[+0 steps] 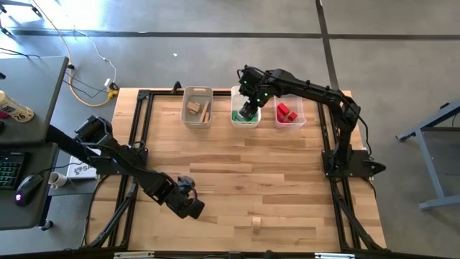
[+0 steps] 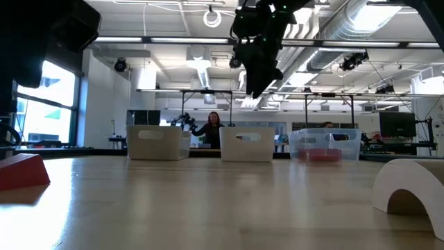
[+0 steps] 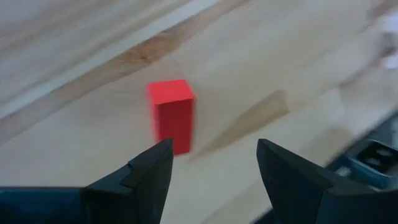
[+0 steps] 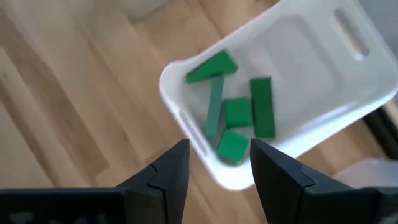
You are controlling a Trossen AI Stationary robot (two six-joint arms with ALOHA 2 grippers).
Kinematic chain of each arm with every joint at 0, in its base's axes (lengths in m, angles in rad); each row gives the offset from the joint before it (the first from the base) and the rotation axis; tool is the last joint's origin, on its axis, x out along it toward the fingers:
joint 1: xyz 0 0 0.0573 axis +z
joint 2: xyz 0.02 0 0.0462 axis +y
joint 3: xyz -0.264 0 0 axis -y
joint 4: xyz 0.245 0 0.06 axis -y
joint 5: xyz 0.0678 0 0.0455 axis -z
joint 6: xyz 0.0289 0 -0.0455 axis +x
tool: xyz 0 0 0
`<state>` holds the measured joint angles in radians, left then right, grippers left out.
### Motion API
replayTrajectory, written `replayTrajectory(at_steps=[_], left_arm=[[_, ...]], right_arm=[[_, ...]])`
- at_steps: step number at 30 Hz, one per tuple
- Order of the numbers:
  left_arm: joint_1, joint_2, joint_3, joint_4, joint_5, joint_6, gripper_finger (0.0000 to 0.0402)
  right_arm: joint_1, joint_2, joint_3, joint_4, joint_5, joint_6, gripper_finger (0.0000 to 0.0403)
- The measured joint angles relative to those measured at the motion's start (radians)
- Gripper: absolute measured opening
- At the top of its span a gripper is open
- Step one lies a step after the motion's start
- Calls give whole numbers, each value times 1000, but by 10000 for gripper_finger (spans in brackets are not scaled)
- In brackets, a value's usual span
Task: Sort & place blocks by color
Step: Put the red triangular block into the transparent bin
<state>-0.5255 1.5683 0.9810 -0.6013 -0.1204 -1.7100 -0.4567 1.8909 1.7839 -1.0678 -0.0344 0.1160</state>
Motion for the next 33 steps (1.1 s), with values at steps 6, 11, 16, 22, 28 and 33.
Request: replayTrajectory(at_steps=[6, 11, 16, 22, 28, 33], left_arm=[[0, 100, 0, 5, -7, -3, 220], [2, 170, 1, 40, -8, -8, 220], [1, 210, 4, 22, -7, -6, 220], [3, 212, 3, 13, -21, 42, 174], [9, 212, 3, 18, -27, 143, 98], [15, 203, 0, 30, -65, 158, 98]], right_arm=[[40, 1, -15, -56, 3, 15, 154], [65, 1, -15, -75, 18, 15, 154], [79, 1, -15, -78, 53, 15, 154], [79, 1, -16, -76, 53, 15, 154], [80, 1, -16, -72, 52, 7, 154], [91, 1, -16, -66, 40, -29, 154]])
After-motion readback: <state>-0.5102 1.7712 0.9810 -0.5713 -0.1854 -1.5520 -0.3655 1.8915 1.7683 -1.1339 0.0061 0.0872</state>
